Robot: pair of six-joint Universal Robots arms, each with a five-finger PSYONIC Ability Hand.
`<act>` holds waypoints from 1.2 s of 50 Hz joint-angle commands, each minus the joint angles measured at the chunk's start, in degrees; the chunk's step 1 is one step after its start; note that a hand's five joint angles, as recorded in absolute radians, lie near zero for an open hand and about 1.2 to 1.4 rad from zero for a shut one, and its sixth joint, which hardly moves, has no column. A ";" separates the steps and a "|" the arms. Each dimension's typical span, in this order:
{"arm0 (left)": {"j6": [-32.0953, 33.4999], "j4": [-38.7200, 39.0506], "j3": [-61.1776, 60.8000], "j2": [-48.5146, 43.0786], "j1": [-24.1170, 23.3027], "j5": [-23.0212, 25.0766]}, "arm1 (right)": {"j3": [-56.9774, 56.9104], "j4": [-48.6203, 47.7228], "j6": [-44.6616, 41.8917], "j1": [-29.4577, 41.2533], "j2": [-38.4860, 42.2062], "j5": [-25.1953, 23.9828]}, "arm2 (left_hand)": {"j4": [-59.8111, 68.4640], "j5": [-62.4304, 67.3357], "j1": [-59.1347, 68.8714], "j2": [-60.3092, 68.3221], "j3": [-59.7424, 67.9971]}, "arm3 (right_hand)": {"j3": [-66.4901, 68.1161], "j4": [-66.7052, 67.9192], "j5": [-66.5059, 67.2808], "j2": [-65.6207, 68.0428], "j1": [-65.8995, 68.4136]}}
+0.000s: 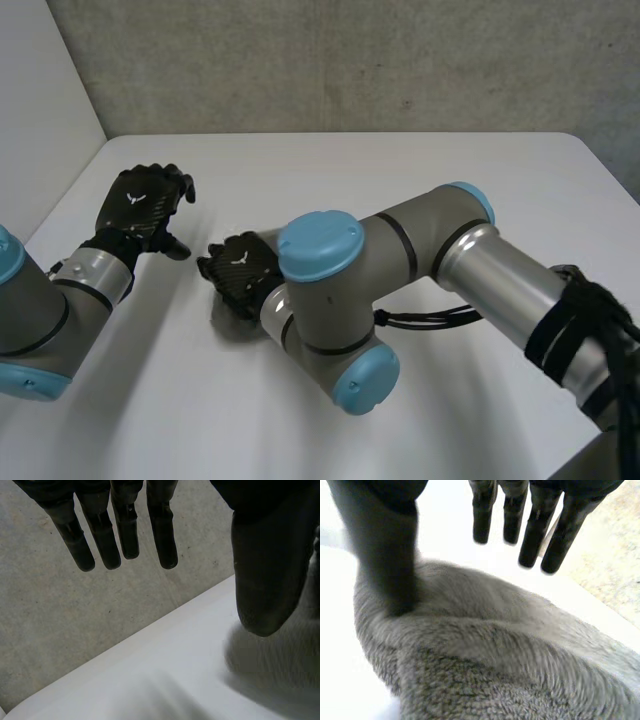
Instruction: Fold the towel.
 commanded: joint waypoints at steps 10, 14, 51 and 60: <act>-0.61 -0.09 4.10 -0.40 -3.65 0.19 | 13.86 6.45 0.93 -8.10 -15.72 4.81 | -5.56 -3.38 -5.13 -5.83 -6.00 | -14.18 -14.39 -12.72 -12.03 -12.31; -1.14 -0.45 4.64 -0.67 -5.24 0.28 | 19.66 2.86 2.07 -10.12 -19.24 5.16 | -5.56 -3.38 -5.13 -5.83 -6.00 | -14.18 -14.39 -12.72 -12.03 -12.31; 2.56 -9.76 3.67 -7.09 -9.64 -2.18 | 18.20 1.08 17.11 -12.68 -10.03 5.52 | -5.05 -2.88 -4.63 -5.32 -5.49 | -14.18 -14.39 -12.72 -12.03 -12.31; 1.68 -11.17 5.51 -0.32 -10.16 -2.36 | 20.92 1.52 17.11 -13.12 -21.61 7.09 | -4.89 -2.71 -4.46 -5.16 -5.32 | -14.18 -14.39 -12.72 -12.03 -12.31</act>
